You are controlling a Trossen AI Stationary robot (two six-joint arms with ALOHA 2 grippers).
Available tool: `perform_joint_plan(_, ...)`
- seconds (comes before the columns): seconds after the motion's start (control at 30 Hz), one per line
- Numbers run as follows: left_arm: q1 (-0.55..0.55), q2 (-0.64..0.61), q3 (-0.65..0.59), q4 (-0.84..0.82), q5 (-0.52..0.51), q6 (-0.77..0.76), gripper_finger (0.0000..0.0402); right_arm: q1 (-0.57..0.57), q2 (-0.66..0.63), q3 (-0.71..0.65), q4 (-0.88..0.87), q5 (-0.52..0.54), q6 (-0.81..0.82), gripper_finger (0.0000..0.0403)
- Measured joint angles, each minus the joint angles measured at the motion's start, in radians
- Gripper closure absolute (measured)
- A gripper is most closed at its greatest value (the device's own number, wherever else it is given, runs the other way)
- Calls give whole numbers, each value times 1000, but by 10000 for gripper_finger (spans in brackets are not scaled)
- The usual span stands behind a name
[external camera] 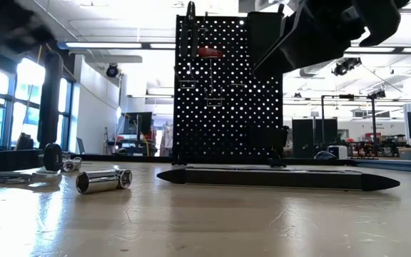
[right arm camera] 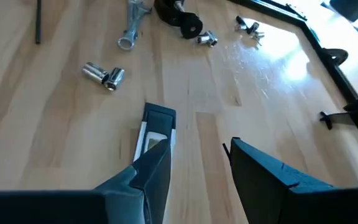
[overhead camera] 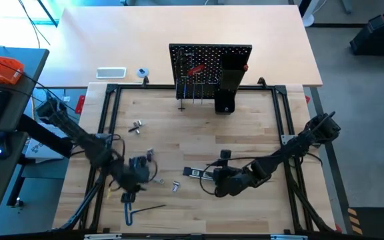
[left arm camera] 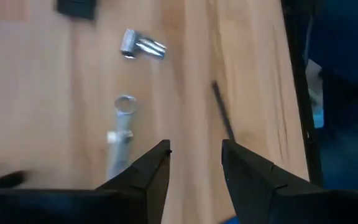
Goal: Hang tools onto peg board
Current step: Put the pick tool into the top black bin on the peg board
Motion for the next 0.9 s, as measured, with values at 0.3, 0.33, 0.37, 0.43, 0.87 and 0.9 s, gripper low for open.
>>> perform_joint_plan(0.3, -254, 269, -22, 144, -196, -157, 264, 1, 0, 0, 36, -51, 6, 244)
perform_joint_plan(0.33, -271, 300, -22, 162, -208, -177, 264, 1, 0, 0, 48, -55, 6, 244)
perform_joint_plan(0.37, -286, 327, -21, 178, -222, -197, 264, 1, 0, 0, 58, -61, 6, 244)
perform_joint_plan(0.43, -312, 384, -5, 183, -249, -234, 264, 3, 0, 0, 74, -69, 6, 244)
perform_joint_plan(0.87, -378, 525, 58, 203, -364, -338, 265, 21, 0, 0, 120, -86, 34, 245)
perform_joint_plan(0.9, -378, 517, 57, 182, -366, -349, 266, 24, 0, 0, 119, -86, 33, 245)
